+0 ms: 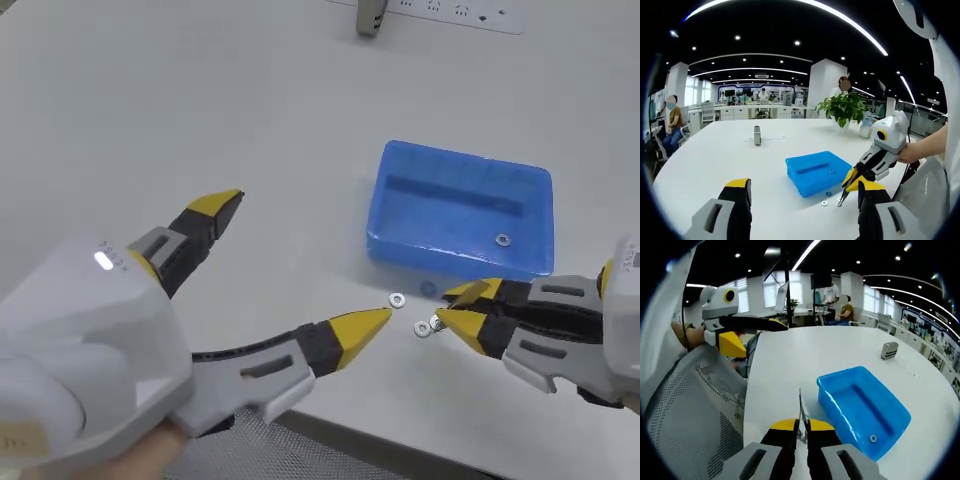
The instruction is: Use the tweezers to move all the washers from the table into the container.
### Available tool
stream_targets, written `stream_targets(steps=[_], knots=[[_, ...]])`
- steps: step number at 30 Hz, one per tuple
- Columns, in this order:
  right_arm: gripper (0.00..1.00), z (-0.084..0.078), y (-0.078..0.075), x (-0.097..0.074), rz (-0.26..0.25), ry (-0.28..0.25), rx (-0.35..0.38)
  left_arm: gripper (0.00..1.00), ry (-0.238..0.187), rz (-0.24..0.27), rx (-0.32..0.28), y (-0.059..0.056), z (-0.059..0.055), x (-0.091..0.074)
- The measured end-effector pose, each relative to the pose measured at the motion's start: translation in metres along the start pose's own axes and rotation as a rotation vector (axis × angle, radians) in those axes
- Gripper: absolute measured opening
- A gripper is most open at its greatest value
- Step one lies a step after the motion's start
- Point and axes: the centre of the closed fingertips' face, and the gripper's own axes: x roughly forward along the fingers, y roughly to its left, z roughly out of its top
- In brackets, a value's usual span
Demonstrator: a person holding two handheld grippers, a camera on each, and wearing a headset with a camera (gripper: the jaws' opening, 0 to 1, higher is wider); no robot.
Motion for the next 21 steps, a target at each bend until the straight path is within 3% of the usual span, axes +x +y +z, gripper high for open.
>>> stream_targets(steps=[7,9,13,21], knots=[[0.02,0.005,-0.006,-0.001,-0.014,-0.039,0.082,0.89,-0.001,0.002,0.001,0.001,0.0,0.0],[0.02,0.011,-0.007,-0.005,-0.018,-0.074,0.126,0.9,-0.004,0.002,-0.001,0.001,0.001,-0.001],[0.02,0.023,-0.011,-0.016,-0.031,-0.097,0.128,0.9,-0.009,0.002,-0.002,0.0,0.002,-0.001],[0.02,0.058,-0.034,-0.043,-0.09,-0.204,0.145,0.89,-0.016,0.006,-0.008,0.001,0.003,-0.002]])
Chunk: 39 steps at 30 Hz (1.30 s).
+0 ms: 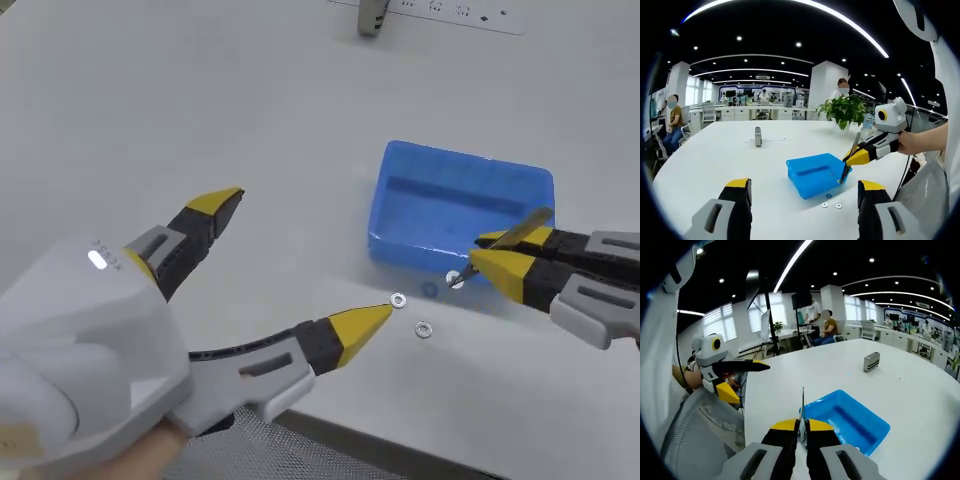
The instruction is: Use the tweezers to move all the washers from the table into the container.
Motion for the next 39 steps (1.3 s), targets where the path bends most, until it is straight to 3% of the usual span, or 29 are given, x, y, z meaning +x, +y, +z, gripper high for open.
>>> stream_targets(steps=[6,11,17,25,34,39], knots=[[0.02,0.01,-0.034,-0.002,-0.075,-0.035,0.02,0.89,0.002,-0.002,0.001,-0.001,-0.001,0.001],[0.02,0.003,-0.064,0.005,-0.157,-0.016,0.067,0.88,0.006,0.002,0.003,0.0,-0.002,0.001],[0.02,-0.012,-0.081,0.016,-0.186,0.015,0.091,0.88,0.008,0.003,0.003,0.0,-0.002,0.001],[0.02,-0.035,-0.087,0.028,-0.19,0.068,0.124,0.87,0.017,-0.001,0.004,0.0,-0.003,0.001],[0.03,-0.043,-0.088,0.03,-0.187,0.082,0.139,0.87,0.023,-0.005,0.004,0.0,-0.004,0.001],[0.03,-0.043,-0.085,0.03,-0.174,0.087,0.108,0.87,0.023,-0.004,0.005,0.0,-0.004,0.001]])
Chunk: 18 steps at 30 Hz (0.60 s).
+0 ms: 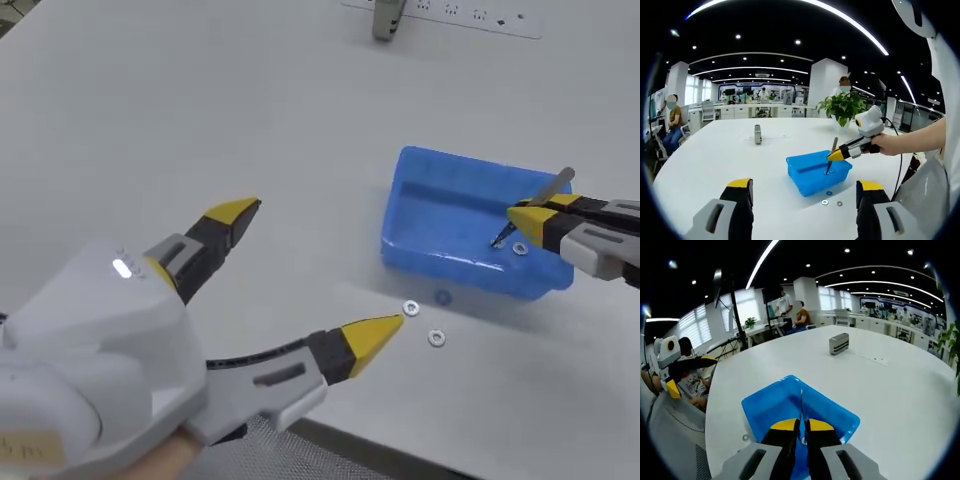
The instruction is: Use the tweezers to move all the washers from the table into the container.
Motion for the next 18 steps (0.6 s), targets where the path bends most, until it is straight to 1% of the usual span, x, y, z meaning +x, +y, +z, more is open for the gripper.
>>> stream_targets(steps=[3,4,7,8,10,12,14,16,17,18], knots=[[0.03,0.001,0.004,-0.002,0.006,0.0,-0.019,0.87,-0.003,0.003,0.001,0.0,0.001,0.0],[0.03,0.003,0.005,-0.004,0.007,-0.008,-0.021,0.87,-0.003,0.003,0.001,0.0,0.001,0.0],[0.03,0.012,0.009,-0.011,0.001,-0.043,-0.023,0.86,-0.003,0.006,0.002,0.001,0.001,-0.001],[0.03,0.018,0.012,-0.015,-0.004,-0.064,-0.026,0.86,-0.005,0.005,0.0,0.001,0.001,-0.001],[0.03,0.026,0.017,-0.021,0.001,-0.091,-0.026,0.86,-0.006,0.007,0.002,0.001,0.001,-0.001],[0.03,0.038,0.026,-0.028,0.009,-0.135,-0.026,0.86,-0.006,0.004,0.0,0.001,0.001,-0.001],[0.03,0.043,0.036,-0.033,0.025,-0.152,-0.027,0.86,-0.007,0.004,0.002,0.001,0.001,-0.001],[0.03,0.043,0.05,-0.036,0.047,-0.143,-0.063,0.86,-0.006,0.0,0.002,0.0,0.001,-0.001],[0.03,0.043,0.059,-0.037,0.067,-0.139,-0.084,0.86,-0.007,0.0,0.004,0.0,0.001,-0.001],[0.03,0.042,0.066,-0.037,0.08,-0.14,-0.085,0.86,-0.006,0.0,0.005,0.0,0.001,-0.001]])
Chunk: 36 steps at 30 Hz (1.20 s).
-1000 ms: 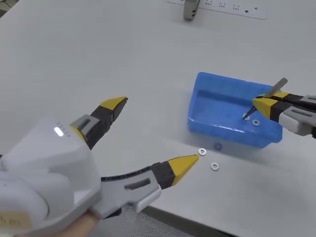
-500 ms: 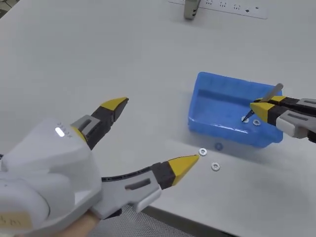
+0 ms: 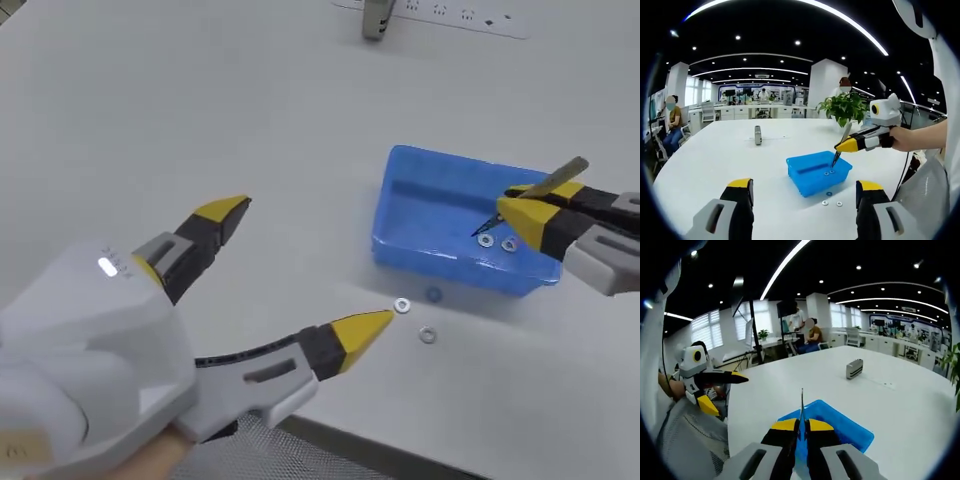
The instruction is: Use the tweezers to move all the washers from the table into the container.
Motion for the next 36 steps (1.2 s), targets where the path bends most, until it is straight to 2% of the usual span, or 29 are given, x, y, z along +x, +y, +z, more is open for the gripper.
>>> stream_targets(steps=[3,6,12,19,27,36], knots=[[0.03,-0.007,0.02,0.003,0.054,0.009,0.001,0.86,0.002,-0.003,0.001,0.0,0.0,0.0],[0.03,-0.018,0.028,0.008,0.075,0.031,0.001,0.85,0.004,-0.003,0.001,0.0,-0.001,0.0],[0.03,-0.036,0.022,0.019,0.063,0.058,0.031,0.85,0.003,0.004,0.004,0.001,-0.001,0.0],[0.03,-0.053,0.02,0.027,0.058,0.109,-0.013,0.85,0.006,0.005,0.006,0.001,-0.001,0.0],[0.03,-0.061,0.024,0.03,0.061,0.136,-0.063,0.85,0.003,0.0,0.004,0.001,-0.001,0.0],[0.03,-0.066,0.022,0.03,0.062,0.145,-0.068,0.85,0.006,-0.001,0.008,0.0,-0.001,0.0]])
